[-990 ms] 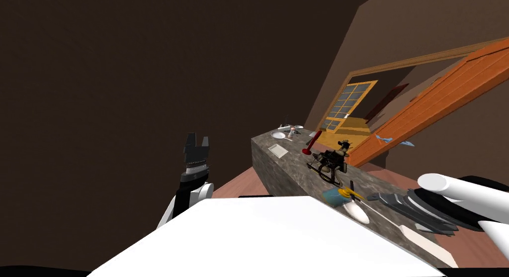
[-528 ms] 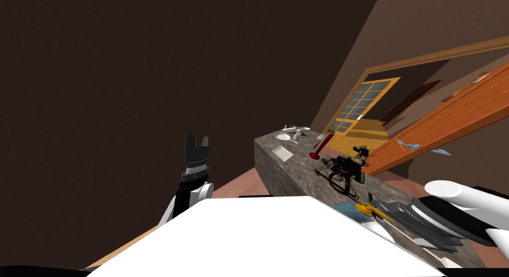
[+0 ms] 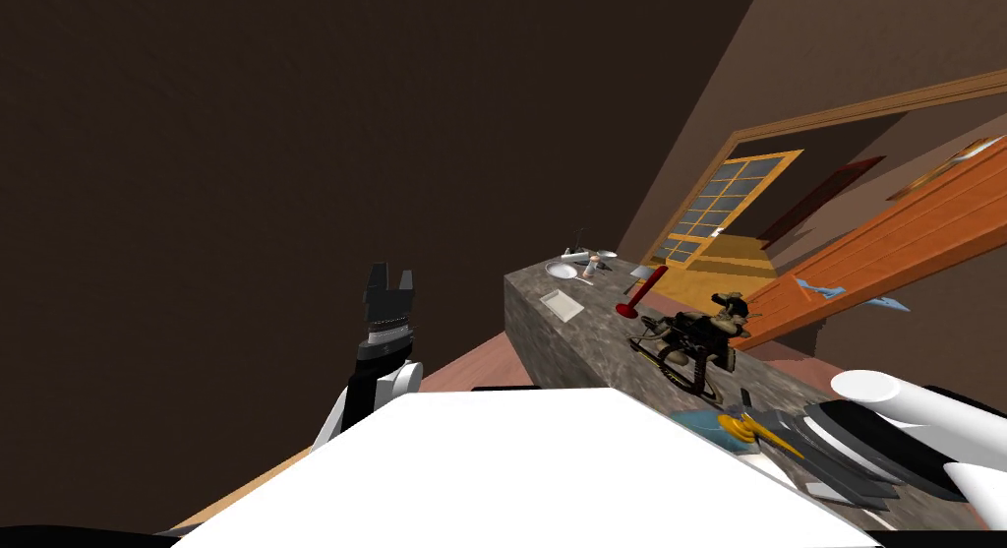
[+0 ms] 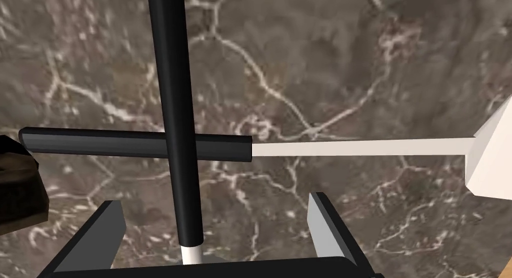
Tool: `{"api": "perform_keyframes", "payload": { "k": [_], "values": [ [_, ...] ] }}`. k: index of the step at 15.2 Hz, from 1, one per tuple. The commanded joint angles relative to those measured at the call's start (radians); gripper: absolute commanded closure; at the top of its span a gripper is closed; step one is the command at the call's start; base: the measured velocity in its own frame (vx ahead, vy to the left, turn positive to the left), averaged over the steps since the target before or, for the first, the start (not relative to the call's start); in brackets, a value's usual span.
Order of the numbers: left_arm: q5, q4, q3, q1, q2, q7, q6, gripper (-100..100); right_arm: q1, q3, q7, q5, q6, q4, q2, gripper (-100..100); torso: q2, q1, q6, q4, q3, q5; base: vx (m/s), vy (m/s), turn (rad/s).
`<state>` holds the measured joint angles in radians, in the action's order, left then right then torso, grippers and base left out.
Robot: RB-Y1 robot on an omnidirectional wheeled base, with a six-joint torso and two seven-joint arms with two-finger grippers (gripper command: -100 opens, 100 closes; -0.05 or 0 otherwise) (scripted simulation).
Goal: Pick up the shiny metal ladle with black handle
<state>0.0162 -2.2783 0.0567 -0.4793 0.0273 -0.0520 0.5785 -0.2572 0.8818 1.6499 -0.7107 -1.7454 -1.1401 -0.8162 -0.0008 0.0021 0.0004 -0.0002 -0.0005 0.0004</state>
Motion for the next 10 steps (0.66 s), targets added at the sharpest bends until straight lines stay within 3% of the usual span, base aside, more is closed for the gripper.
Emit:
{"api": "perform_keyframes", "payload": {
  "k": [1, 5, 6, 9, 10],
  "values": [
    [0.000, 0.000, 0.000, 0.000, 0.000, 0.000, 0.000, 0, 0.000, 0.000, 0.000, 0.000, 0.000, 0.000, 0.000, 100, 0.000, 0.000, 0.000, 0.000, 0.000, 0.000, 0.000, 0.000, 0.000],
    [0.000, 0.000, 0.000, 0.000, 0.000, 0.000, 0.000, 0, 0.001, 0.000, 0.000, -0.001, 0.000, -0.001, 0.000, 100, 0.002, -0.003, 0.001, 0.000, 0.001, -0.001, 0.002, 0.002, 0.005],
    [0.000, 0.000, 0.000, 0.000, 0.000, 0.000, 0.000, 0, -0.002, 0.006, 0.019, -0.008, -0.029, -0.023, -0.013, 100, 0.002, -0.003, 0.001, 0.000, 0.001, -0.001, -0.002, -0.009, 0.013],
    [0.000, 0.000, 0.000, 0.000, 0.000, 0.000, 0.000, 0, -0.006, 0.013, 0.034, -0.017, -0.056, -0.040, -0.028, 100, 0.002, -0.004, 0.001, 0.000, 0.001, -0.001, -0.012, -0.014, 0.037],
    [0.000, 0.000, 0.000, 0.000, 0.000, 0.000, 0.000, 0, 0.002, 0.006, 0.024, -0.011, -0.037, -0.022, -0.025, 100, 0.002, -0.004, 0.001, 0.000, 0.001, -0.001, -0.008, -0.007, 0.015]
  ]
}}
